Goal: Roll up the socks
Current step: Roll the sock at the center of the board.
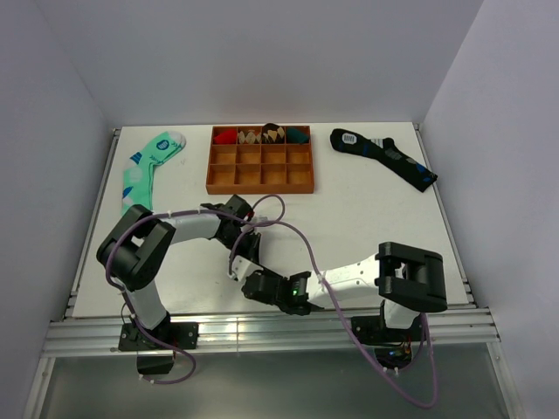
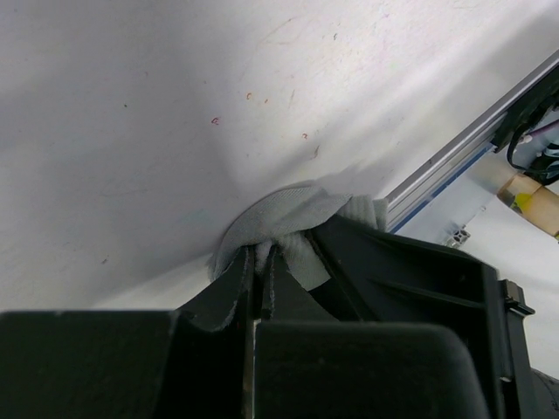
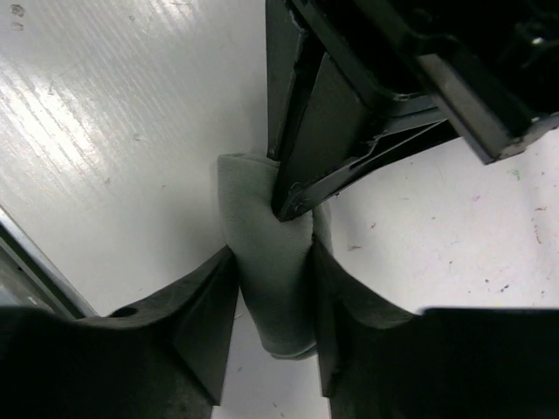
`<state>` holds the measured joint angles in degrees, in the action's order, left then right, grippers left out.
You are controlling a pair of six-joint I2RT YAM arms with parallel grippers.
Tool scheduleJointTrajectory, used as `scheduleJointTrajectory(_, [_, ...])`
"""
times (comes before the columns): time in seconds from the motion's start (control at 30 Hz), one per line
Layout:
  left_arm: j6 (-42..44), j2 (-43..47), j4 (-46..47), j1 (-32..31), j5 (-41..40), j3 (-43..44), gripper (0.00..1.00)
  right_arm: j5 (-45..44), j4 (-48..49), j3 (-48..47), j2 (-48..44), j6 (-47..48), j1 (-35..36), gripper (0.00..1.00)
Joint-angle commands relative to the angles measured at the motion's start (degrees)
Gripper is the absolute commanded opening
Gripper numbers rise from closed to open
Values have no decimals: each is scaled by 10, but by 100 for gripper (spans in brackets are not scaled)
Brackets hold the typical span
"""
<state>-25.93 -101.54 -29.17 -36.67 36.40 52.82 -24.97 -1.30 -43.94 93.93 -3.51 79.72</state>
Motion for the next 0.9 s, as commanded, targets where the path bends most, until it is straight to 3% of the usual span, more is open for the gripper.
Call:
scheduleJointTrajectory(0.0, [24, -16, -5, 1, -21, -24, 0, 27, 4, -13, 24, -7, -5, 42])
scheduleJointTrajectory(0.3, [-53, 33, 125, 26, 96, -93, 6, 100, -3, -23, 30, -30, -31, 26])
scheduleJointTrajectory(0.5, [-102, 80, 166, 32, 78, -125, 18, 132, -8, -39, 48, -59, -52, 16])
scheduleJointTrajectory(0.7, [-193, 132, 220, 54, 48, -152, 22, 149, 5, -31, 56, -87, -65, 7])
scheduleJointTrajectory(0.87, [-227, 158, 269, 79, 58, -158, 28, 154, 7, -30, 67, -110, -74, 5])
